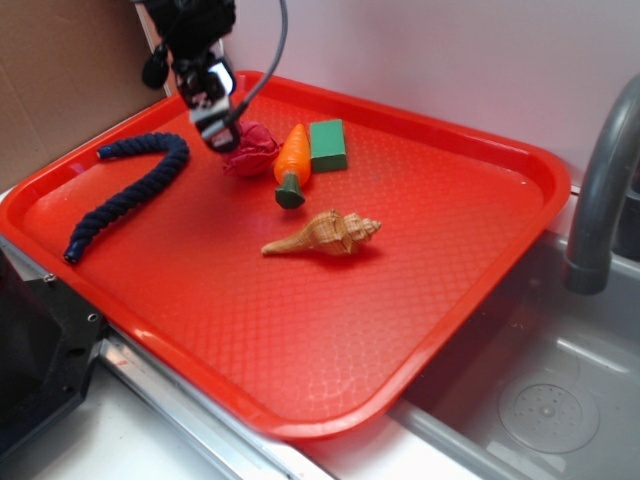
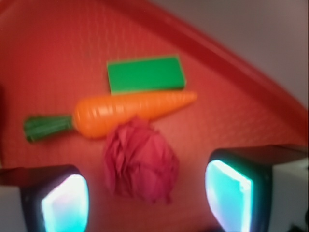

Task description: Grab the red paper.

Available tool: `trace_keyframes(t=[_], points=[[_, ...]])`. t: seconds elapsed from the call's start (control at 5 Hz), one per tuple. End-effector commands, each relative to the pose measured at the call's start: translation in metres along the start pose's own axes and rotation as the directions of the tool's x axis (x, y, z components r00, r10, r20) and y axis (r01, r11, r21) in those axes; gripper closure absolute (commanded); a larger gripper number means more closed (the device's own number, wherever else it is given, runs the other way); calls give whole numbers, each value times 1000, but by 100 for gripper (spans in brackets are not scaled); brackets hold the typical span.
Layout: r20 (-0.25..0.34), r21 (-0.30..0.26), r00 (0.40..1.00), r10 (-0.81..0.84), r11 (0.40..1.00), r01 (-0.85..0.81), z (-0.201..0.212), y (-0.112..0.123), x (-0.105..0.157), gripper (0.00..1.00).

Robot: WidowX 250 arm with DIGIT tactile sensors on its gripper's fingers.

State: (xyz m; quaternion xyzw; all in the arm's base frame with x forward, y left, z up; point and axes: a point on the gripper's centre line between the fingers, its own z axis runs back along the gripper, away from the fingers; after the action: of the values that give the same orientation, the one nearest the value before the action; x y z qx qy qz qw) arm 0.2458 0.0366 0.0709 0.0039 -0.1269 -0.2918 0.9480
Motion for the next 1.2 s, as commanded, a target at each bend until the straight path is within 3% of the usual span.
trace_keyframes(t=[0.0, 0.6, 0.8, 1.0], points=[[-38, 15, 999, -27, 1000, 28, -21, -1, 0, 0], [-60, 24, 998, -33, 999, 35, -42, 1, 10, 0], [-32, 16, 998, -59, 998, 59, -46, -1, 12, 100], [-23, 10, 998, -55, 998, 55, -47, 0, 12, 100]])
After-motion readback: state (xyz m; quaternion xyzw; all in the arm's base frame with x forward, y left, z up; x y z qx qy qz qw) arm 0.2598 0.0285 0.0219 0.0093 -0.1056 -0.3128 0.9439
